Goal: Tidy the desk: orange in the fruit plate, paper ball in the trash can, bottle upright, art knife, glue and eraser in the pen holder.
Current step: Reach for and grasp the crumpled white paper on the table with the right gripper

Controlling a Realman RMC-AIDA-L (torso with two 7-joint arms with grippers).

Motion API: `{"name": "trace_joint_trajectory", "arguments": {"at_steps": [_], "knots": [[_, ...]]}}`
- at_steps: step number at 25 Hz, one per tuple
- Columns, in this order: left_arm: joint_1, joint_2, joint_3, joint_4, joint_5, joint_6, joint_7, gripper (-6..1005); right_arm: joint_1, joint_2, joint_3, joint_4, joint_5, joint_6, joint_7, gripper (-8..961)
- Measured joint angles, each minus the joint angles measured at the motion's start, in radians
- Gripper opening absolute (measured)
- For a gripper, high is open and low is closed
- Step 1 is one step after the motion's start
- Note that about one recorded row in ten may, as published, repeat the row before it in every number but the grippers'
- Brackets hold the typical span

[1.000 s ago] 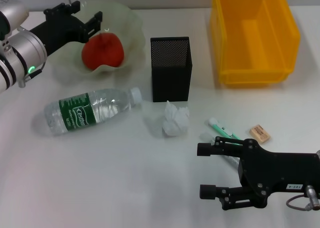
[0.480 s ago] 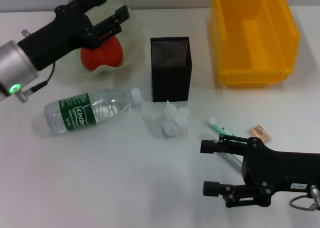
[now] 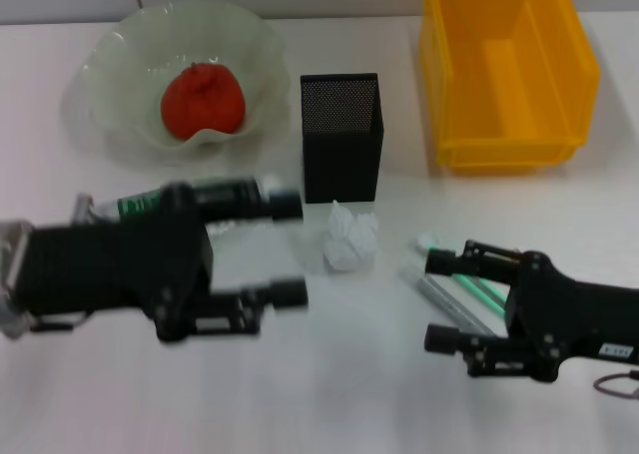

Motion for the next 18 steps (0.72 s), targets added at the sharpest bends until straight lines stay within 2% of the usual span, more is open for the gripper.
{"name": "trace_joint_trajectory", "arguments": {"at_steps": [3, 8, 11, 14, 16, 18], "knots": [[0.002, -0.012, -0.010, -0.024, 0.075, -0.031, 0.005, 709, 0.000, -0.002, 0.047, -0.061, -0.006, 0.014, 0.113, 831], [0.006, -0.019, -0.028, -0.058, 0.101, -0.063, 0.018, 709, 0.002, -0.008, 0.069, -0.329, -0.023, 0.042, 0.441, 831], [0.016, -0.018, -0.037, -0.065, 0.101, -0.069, 0.045, 709, 0.039, -0.013, 0.066, -0.485, -0.105, 0.064, 0.669, 831], [0.040, -0.024, -0.059, -0.069, 0.102, -0.075, 0.106, 709, 0.129, -0.037, 0.062, -0.573, -0.234, 0.032, 0.871, 831], [0.040, -0.024, -0.059, -0.069, 0.102, -0.075, 0.106, 709, 0.214, -0.057, 0.059, -0.592, -0.348, 0.014, 1.001, 831], [0.043, -0.025, -0.060, -0.075, 0.102, -0.076, 0.120, 709, 0.295, -0.065, 0.059, -0.588, -0.457, 0.010, 1.073, 832]]}}
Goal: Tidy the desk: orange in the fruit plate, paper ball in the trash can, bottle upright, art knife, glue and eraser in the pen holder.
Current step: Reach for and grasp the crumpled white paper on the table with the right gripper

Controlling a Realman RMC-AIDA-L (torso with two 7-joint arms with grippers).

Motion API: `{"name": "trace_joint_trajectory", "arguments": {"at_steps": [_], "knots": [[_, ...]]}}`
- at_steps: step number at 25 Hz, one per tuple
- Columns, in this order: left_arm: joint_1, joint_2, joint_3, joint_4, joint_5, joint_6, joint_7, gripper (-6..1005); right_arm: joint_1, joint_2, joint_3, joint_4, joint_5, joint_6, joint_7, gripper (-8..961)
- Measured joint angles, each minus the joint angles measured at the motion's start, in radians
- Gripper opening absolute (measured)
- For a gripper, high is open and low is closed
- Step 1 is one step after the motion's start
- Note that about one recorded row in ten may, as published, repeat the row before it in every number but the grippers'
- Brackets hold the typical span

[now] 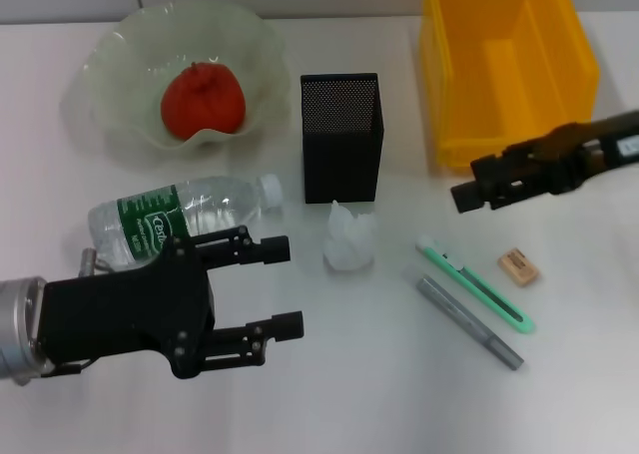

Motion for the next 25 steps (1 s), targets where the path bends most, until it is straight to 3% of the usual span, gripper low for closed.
{"name": "trace_joint_trajectory", "arguments": {"at_steps": [5, 9, 11, 18, 25], "knots": [[-0.001, -0.005, -0.002, -0.053, 0.001, -0.002, 0.068, 709, 0.199, 0.001, 0.000, 0.117, -0.199, 0.002, 0.063, 832], [-0.010, -0.008, 0.001, -0.050, 0.001, 0.004, 0.074, 709, 0.316, 0.000, 0.000, 0.258, -0.309, 0.055, 0.083, 832], [-0.015, -0.011, 0.003, -0.050, 0.001, 0.002, 0.074, 709, 0.353, 0.010, -0.007, 0.301, -0.356, 0.110, 0.084, 832], [-0.016, -0.017, 0.005, -0.047, 0.001, -0.001, 0.077, 709, 0.380, 0.061, -0.114, 0.348, -0.383, 0.267, 0.086, 832], [-0.021, -0.021, 0.004, -0.054, 0.001, -0.004, 0.101, 709, 0.404, 0.069, -0.153, 0.444, -0.367, 0.385, 0.090, 830]]}}
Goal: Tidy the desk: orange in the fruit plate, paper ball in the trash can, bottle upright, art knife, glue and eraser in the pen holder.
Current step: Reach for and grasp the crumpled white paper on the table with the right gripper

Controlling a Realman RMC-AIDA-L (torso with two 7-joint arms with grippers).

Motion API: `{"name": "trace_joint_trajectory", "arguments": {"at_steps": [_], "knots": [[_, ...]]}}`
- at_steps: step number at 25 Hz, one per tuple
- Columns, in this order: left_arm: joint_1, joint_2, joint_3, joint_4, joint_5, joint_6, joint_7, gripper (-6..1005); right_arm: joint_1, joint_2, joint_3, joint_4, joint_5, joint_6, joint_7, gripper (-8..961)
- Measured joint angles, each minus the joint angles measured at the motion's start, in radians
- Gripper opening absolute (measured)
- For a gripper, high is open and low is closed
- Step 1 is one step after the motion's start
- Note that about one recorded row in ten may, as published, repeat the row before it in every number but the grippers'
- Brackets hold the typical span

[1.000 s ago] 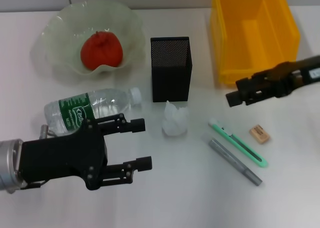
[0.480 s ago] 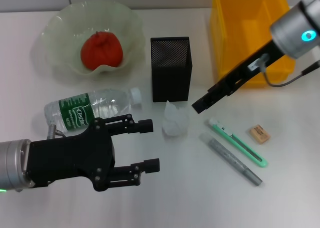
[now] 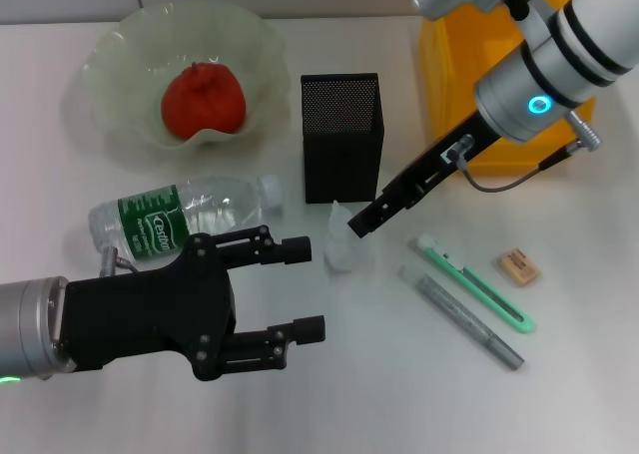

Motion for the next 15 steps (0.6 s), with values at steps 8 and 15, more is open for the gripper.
{"name": "trace_joint_trajectory", "arguments": {"at_steps": [8, 15], "knots": [[-0.001, -0.002, -0.005, -0.001, 0.000, -0.003, 0.000, 709, -0.001, 0.002, -0.001, 0.023, 0.053, 0.022, -0.012, 829], [-0.004, -0.004, -0.002, -0.001, 0.000, -0.022, 0.000, 709, 0.003, 0.002, -0.007, 0.087, 0.093, 0.069, -0.050, 827]]}}
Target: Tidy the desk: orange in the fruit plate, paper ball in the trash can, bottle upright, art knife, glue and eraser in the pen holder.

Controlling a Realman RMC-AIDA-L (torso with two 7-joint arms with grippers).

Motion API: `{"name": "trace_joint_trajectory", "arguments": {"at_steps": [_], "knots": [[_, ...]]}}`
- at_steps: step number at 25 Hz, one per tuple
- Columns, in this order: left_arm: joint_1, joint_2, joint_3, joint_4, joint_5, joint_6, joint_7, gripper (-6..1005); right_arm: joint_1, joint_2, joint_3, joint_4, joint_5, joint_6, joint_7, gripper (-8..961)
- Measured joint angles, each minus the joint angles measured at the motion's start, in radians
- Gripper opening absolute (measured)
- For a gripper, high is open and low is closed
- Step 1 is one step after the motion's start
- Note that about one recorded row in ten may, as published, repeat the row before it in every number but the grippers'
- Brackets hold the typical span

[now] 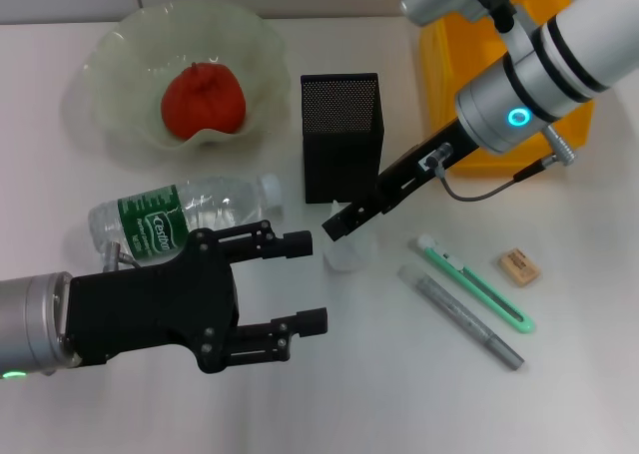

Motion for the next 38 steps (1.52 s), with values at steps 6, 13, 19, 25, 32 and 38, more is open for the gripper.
{"name": "trace_joint_trajectory", "arguments": {"at_steps": [6, 13, 19, 25, 32, 38], "knots": [[0.000, 0.000, 0.002, 0.000, 0.000, -0.013, 0.004, 709, 0.002, 0.002, -0.056, 0.013, 0.018, 0.025, -0.008, 826], [-0.001, -0.001, -0.001, -0.009, 0.000, -0.018, 0.015, 709, 0.004, 0.003, -0.100, 0.032, 0.035, 0.050, -0.014, 825], [-0.002, -0.001, -0.004, -0.014, -0.002, -0.021, 0.034, 709, 0.000, 0.003, -0.143, 0.029, 0.036, 0.056, -0.017, 786], [-0.002, -0.001, -0.006, -0.015, -0.004, -0.025, 0.035, 710, -0.006, 0.002, -0.141, 0.025, 0.037, 0.062, -0.017, 673], [-0.003, -0.001, -0.006, -0.015, -0.006, -0.030, 0.035, 710, -0.014, 0.002, -0.138, 0.013, 0.037, 0.072, -0.017, 501], [-0.008, -0.001, -0.009, -0.015, -0.006, -0.030, 0.035, 710, -0.094, -0.003, -0.136, -0.106, 0.092, -0.007, -0.016, 369]]}}
